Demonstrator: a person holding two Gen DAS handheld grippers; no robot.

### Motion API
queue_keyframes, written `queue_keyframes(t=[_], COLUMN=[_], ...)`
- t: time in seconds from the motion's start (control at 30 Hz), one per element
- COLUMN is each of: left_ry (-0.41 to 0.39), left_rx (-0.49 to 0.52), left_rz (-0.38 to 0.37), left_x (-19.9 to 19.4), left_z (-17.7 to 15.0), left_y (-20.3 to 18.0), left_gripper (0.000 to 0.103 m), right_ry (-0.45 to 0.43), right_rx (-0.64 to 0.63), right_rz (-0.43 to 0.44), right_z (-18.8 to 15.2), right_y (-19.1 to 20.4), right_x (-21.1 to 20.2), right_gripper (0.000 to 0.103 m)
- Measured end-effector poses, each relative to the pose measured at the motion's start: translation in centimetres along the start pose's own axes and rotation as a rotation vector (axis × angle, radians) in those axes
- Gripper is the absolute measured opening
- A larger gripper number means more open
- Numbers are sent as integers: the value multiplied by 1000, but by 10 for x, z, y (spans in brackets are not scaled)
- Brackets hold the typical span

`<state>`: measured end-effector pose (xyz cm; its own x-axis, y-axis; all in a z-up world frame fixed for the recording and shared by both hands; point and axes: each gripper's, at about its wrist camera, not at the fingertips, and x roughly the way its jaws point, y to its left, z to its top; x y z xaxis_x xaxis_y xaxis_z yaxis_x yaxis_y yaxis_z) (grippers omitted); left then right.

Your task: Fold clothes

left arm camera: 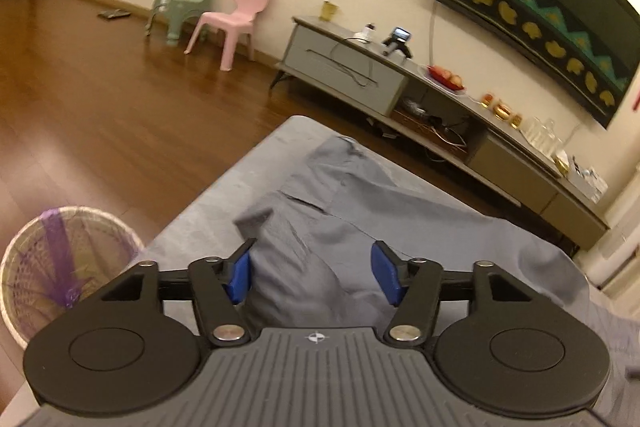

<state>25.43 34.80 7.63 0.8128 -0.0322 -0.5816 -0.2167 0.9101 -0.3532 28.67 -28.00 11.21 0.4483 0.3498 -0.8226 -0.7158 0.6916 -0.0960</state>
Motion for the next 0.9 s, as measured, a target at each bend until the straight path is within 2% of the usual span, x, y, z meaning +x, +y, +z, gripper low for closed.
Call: queue_keyframes(t=[0.07, 0.13, 0.2, 0.23, 0.27, 0.37, 0.4, 0.53, 0.6, 0.63, 0.7, 0.73, 0.83, 0.87, 0.9], left_ry=[15, 29, 44, 51, 59, 81, 80, 56, 21, 14, 50, 92, 248, 270, 279], left_rx=[-24, -48, -72, -84, -96, -132, -120, -13, 76, 119, 148, 135, 141, 160, 184], left_rz=[-2, -4, -5, -6, -7, -10, -21, -116, -51, 23, 168, 187, 119, 85, 52], left_x=[2, 3, 5, 5, 6, 8, 8, -1, -1, 4, 22, 32, 65, 72, 77], left_z=[-1, -2, -2, -3, -3, -4, -2, 20, 28, 30, 34, 34, 25, 22, 20], left_y=[2, 4, 6, 7, 7, 10, 4, -45, -60, -61, -51, -41, -26, -28, -33], left_gripper=[61, 63, 64, 64, 64, 64, 64, 70, 72, 72, 74, 74, 76, 76, 72], right_ry=[-66, -67, -67, -67, -68, -68, -68, -69, -69, -70, -42, -17, 51, 72, 93], right_rx=[-38, -28, -17, -12, -7, 8, 14, 34, 44, 50, 50, 43, 27, 12, -4], right_rz=[41, 23, 4, -6, -15, -43, -52, -90, -108, -118, -121, -114, -69, -48, -27], right_z=[-12, -5, 2, 5, 9, 19, 22, 36, 43, 46, 51, 53, 55, 52, 50], right_y=[29, 25, 20, 17, 15, 7, 5, -5, -10, -12, -19, -23, -28, -26, -25], right_x=[-33, -25, -17, -13, -9, 2, 6, 22, 30, 34, 48, 57, 81, 85, 89], right_gripper=[0, 1, 21, 46, 67, 72, 74, 92, 93, 93, 93, 93, 92, 83, 73])
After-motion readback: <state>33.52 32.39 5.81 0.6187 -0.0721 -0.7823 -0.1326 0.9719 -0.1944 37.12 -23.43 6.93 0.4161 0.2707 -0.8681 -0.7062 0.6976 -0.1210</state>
